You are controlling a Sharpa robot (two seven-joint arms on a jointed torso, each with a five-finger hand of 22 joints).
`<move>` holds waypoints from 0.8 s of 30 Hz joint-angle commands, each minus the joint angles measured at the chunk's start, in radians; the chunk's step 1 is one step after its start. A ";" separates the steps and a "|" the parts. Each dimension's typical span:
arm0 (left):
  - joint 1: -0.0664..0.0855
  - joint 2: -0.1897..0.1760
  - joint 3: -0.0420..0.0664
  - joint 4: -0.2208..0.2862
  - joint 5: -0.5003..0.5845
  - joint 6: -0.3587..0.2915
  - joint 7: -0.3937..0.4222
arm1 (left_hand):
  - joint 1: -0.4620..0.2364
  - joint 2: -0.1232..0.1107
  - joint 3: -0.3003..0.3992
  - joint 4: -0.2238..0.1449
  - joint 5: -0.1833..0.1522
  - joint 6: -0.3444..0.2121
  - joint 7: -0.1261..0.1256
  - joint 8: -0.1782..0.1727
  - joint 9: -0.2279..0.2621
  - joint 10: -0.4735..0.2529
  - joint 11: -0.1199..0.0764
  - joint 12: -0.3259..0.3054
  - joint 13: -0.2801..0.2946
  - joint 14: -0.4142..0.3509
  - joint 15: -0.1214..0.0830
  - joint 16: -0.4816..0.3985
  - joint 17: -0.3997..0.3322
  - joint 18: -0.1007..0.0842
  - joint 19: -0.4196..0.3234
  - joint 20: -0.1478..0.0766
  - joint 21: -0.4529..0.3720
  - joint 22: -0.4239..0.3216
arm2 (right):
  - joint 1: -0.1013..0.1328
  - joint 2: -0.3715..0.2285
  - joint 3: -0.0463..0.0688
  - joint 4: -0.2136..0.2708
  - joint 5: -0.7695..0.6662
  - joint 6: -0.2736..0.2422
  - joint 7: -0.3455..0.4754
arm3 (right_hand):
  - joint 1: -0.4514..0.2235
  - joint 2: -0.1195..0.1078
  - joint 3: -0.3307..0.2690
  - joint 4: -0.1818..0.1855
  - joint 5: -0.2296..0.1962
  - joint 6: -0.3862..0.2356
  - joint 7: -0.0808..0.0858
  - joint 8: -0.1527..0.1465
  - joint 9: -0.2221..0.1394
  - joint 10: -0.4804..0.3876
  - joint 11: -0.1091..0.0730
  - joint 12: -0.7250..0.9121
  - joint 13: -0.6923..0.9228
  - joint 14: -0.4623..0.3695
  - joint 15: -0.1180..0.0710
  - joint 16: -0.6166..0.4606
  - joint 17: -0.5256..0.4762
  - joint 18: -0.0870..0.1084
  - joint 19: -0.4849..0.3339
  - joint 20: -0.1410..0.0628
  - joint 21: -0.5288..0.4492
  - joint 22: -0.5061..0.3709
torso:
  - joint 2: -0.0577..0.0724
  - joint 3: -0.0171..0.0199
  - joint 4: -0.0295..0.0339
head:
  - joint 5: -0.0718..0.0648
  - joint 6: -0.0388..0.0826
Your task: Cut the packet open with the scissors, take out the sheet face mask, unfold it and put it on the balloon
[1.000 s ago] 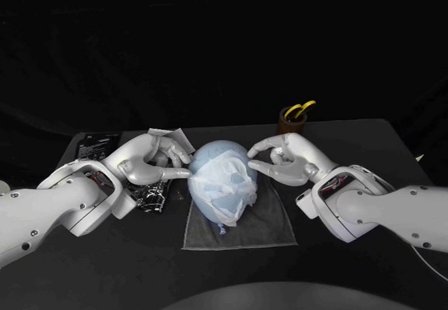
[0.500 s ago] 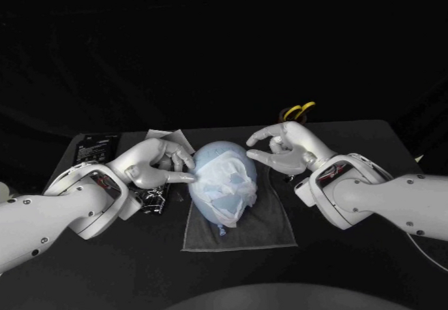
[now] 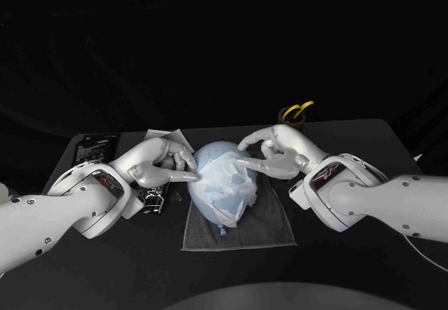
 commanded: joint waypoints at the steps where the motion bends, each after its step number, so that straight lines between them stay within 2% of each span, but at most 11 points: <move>1: -0.002 0.003 0.001 -0.001 -0.027 0.012 -0.003 | 0.005 0.004 -0.006 0.001 -0.002 0.008 0.001 -0.007 -0.002 0.003 -0.004 0.005 0.001 0.005 -0.002 0.007 0.002 -0.019 0.008 0.001 0.005 0.002 | 0.000 0.005 0.001 -0.001 -0.055 0.023 -0.020 | -0.005 -0.009 -0.008 0.001 0.003 0.006 -0.001 -0.004 -0.001 0.001 0.004 -0.005 0.157 0.103 -0.001 0.007 0.259 0.010 -0.001 0.004 -0.005 0.175 | 0.000 -0.0006 0.0013 | -0.001 0.000; 9: -0.002 0.003 0.001 -0.003 -0.049 0.021 -0.008 | 0.003 0.000 -0.020 0.002 -0.002 0.010 0.001 -0.013 -0.006 0.002 -0.005 0.004 0.005 0.003 -0.004 0.005 -0.003 -0.019 0.006 -0.001 0.004 -0.001 | -0.003 0.014 0.000 -0.007 -0.090 0.033 -0.038 | 0.001 -0.012 -0.017 0.002 0.003 0.004 -0.001 -0.007 -0.002 -0.001 0.003 -0.007 0.155 0.102 -0.001 0.006 0.258 0.010 -0.002 0.004 -0.007 0.174 | 0.001 -0.0009 0.0020 | -0.001 -0.002; 17: -0.002 0.008 0.001 -0.003 -0.074 0.027 -0.009 | -0.001 -0.002 -0.038 0.003 -0.002 0.002 0.005 -0.026 -0.013 -0.003 -0.002 0.000 0.008 0.001 -0.002 0.004 -0.004 -0.019 0.002 -0.002 0.002 -0.003 | -0.007 0.023 0.000 -0.023 -0.171 0.048 -0.075 | 0.041 -0.006 -0.029 -0.005 0.003 0.008 -0.001 -0.009 -0.003 -0.001 0.002 -0.005 0.155 0.102 -0.002 0.006 0.257 0.010 -0.002 0.003 -0.007 0.175 | 0.000 -0.0007 0.0012 | -0.001 -0.004; 21: -0.002 0.010 0.001 -0.003 -0.083 0.028 -0.010 | 0.000 0.001 -0.046 0.002 -0.002 -0.005 0.008 -0.035 -0.018 -0.004 0.000 -0.001 0.010 0.000 0.000 0.003 -0.005 -0.019 0.001 -0.001 0.002 -0.003 | -0.011 0.029 0.000 -0.029 -0.216 0.053 -0.097 | 0.073 0.010 -0.027 -0.012 0.002 0.021 -0.005 -0.005 -0.002 0.002 0.000 -0.001 0.156 0.103 -0.004 0.007 0.260 0.009 0.001 0.002 -0.001 0.177 | 0.000 -0.0002 0.0008 | 0.000 -0.006; 24: -0.002 0.011 0.001 -0.003 -0.088 0.029 -0.010 | 0.001 0.000 -0.050 0.001 -0.002 -0.007 0.010 -0.038 -0.019 -0.005 0.002 -0.002 0.011 0.000 0.000 0.003 -0.006 -0.019 0.000 -0.001 0.002 -0.005 | -0.013 0.031 0.000 -0.030 -0.235 0.053 -0.102 | 0.099 0.033 -0.015 -0.018 0.002 0.047 -0.012 0.006 0.001 0.009 -0.007 0.010 0.162 0.104 -0.009 0.009 0.263 0.006 0.007 -0.001 0.011 0.181 | 0.001 -0.0001 0.0011 | -0.001 -0.007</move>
